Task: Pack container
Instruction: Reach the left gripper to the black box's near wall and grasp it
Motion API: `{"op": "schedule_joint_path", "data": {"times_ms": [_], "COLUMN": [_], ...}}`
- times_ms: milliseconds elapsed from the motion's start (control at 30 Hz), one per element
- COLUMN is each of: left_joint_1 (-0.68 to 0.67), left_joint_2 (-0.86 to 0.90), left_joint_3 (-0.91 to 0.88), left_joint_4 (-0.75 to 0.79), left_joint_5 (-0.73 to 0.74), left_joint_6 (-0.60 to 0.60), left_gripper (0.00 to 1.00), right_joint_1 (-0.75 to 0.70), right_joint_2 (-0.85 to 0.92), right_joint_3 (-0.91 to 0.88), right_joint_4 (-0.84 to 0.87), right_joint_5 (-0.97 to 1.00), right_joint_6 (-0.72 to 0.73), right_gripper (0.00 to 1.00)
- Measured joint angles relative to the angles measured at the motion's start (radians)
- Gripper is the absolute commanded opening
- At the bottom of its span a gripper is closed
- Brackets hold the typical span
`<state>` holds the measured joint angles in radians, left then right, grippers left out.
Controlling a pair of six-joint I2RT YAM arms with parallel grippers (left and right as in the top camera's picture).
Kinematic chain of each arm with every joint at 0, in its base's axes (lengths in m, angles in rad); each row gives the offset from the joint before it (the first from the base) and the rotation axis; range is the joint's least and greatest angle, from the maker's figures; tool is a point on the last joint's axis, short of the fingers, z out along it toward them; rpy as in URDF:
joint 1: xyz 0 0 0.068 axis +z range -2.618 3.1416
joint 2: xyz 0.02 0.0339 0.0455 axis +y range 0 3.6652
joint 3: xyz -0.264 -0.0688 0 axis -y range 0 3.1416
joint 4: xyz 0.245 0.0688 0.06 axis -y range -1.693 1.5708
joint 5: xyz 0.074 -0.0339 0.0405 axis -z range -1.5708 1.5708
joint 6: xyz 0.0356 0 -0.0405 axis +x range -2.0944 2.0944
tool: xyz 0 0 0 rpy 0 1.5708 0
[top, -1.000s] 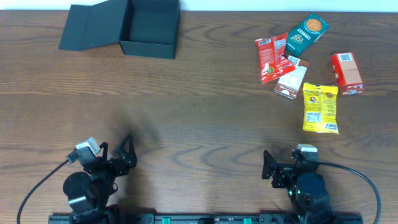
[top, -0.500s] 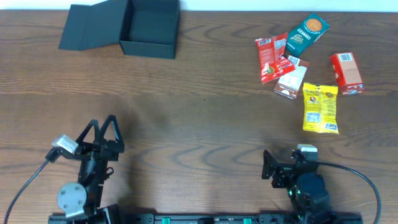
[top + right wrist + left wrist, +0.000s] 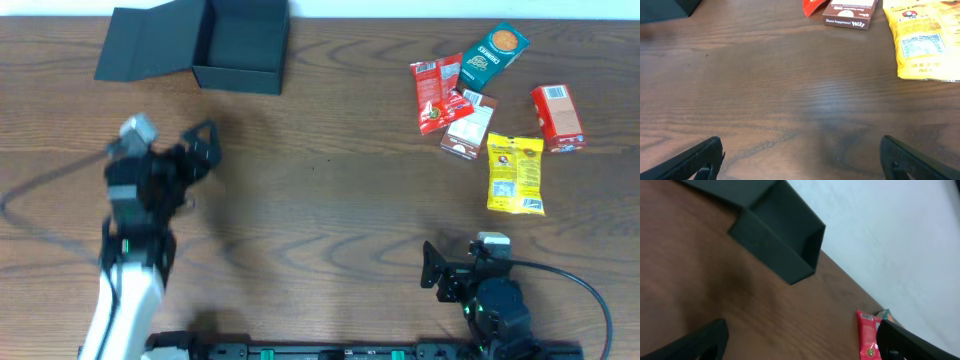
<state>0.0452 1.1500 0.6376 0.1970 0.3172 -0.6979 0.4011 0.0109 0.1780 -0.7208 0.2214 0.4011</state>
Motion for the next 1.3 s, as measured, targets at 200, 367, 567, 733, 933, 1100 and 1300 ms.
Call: {"op": "schedule_joint_path", "data": {"times_ms": [200,367,567,733,933,1100,1300], "left_joint_1": [-0.020,-0.043,-0.070,-0.074,-0.075,-0.079,-0.082], "left_joint_2": [0.389,0.649,0.887,1.005,1.054,1.054,1.054], "left_joint_3": [0.385,0.752,1.126,1.256,1.261,1.262,1.262], "left_joint_4": [-0.236,-0.504,-0.732,-0.766,-0.652,-0.603,-0.667], "left_joint_5": [0.018,0.000,-0.043,-0.032,0.002,0.009,-0.011], "left_joint_6": [0.013,-0.079,-0.234,-0.287,-0.253,-0.240,-0.241], "left_gripper": [0.96,0.96,0.96,0.96,0.95,0.96,0.96], "right_joint_1": [0.000,0.000,0.000,0.000,0.000,0.000,0.000], "right_joint_2": [0.000,0.000,0.000,0.000,0.000,0.000,0.000], "right_joint_3": [0.000,-0.001,-0.001,-0.001,-0.001,-0.001,-0.001], "right_joint_4": [0.000,0.000,0.001,0.000,0.000,0.000,0.000], "right_joint_5": [-0.001,-0.001,-0.001,-0.001,-0.001,-0.001,-0.001], "right_joint_6": [0.000,0.000,0.000,0.000,0.000,0.000,0.000], "right_gripper": [0.99,0.99,0.99,0.99,0.99,0.99,0.99]}}
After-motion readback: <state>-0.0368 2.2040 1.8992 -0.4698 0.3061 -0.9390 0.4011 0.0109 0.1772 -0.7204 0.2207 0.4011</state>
